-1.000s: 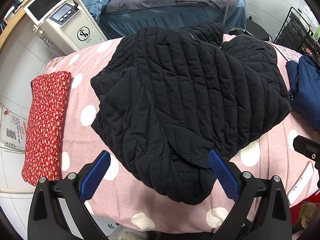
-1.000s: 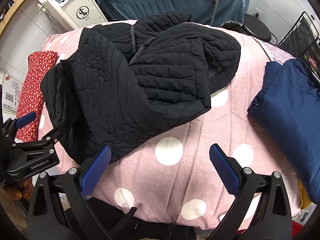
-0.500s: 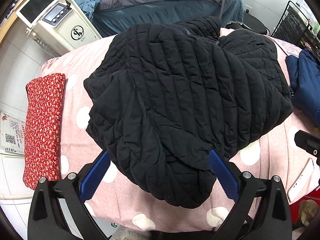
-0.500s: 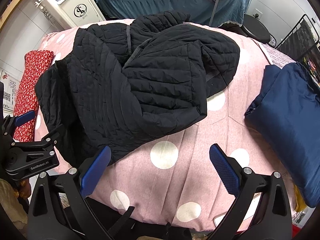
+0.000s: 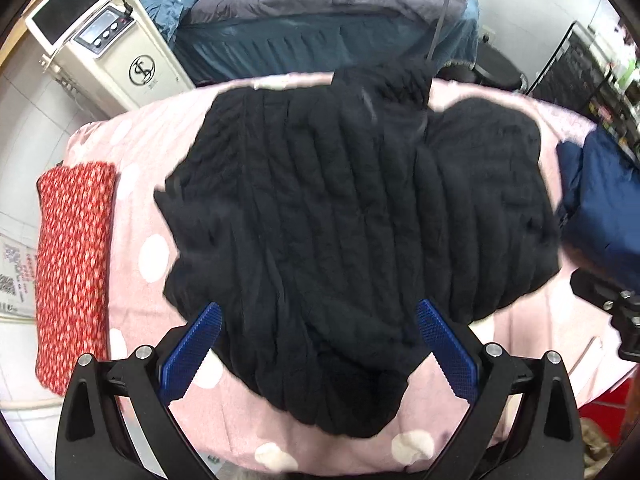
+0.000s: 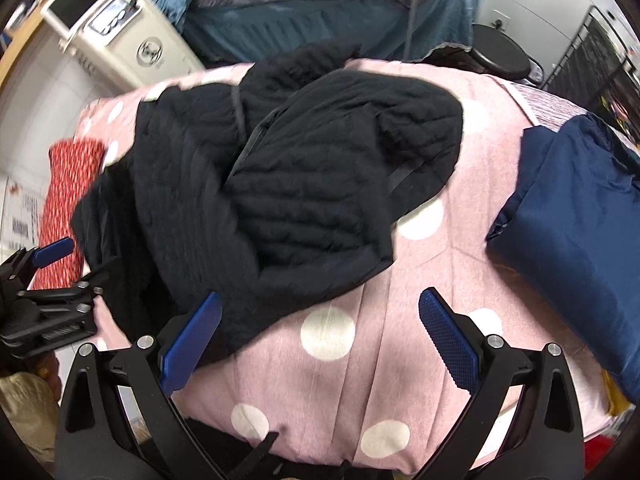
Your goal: Fold large clothes
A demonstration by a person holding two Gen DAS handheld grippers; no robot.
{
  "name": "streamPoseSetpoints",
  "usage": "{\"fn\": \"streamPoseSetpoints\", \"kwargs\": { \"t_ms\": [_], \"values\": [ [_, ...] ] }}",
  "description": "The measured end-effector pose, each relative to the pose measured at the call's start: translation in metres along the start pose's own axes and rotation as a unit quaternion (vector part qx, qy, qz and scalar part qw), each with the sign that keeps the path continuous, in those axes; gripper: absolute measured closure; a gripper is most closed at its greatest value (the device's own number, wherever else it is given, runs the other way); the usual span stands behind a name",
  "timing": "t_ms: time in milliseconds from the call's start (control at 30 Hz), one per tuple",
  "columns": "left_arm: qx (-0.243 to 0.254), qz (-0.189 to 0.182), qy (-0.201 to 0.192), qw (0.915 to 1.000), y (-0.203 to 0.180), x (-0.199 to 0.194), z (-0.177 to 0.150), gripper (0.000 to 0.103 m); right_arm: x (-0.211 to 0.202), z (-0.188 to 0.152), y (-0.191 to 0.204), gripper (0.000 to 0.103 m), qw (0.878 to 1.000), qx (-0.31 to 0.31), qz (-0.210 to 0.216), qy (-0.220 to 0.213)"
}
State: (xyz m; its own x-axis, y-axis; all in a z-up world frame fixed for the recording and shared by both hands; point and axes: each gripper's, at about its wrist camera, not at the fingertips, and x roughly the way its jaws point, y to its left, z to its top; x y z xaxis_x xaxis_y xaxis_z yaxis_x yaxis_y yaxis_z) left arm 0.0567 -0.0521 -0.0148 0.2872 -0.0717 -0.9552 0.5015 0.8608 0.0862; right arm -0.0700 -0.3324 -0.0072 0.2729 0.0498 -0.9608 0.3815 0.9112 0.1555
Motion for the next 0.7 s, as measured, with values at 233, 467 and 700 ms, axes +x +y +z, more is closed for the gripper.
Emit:
{"fn": "streamPoseSetpoints", "kwargs": {
  "t_ms": [233, 467, 700],
  "values": [
    [0.084, 0.012, -0.075, 0.9935, 0.002, -0.007, 0.098, 0.006, 0.019, 0.031, -0.036, 0.006, 0.998, 0.058, 0.033, 0.007],
    [0.144, -0.016, -0.044, 0.9884, -0.016, 0.086, 0.224, 0.006, 0.056, 0.047, -0.055, 0.006, 0.993, 0.096, 0.064, 0.033],
    [0.085, -0.089, 0.136, 0.9830, -0.031, 0.236, 0.280, 0.008, 0.108, 0.051, -0.070, 0.006, 0.976, 0.160, 0.135, 0.060]
  ]
}}
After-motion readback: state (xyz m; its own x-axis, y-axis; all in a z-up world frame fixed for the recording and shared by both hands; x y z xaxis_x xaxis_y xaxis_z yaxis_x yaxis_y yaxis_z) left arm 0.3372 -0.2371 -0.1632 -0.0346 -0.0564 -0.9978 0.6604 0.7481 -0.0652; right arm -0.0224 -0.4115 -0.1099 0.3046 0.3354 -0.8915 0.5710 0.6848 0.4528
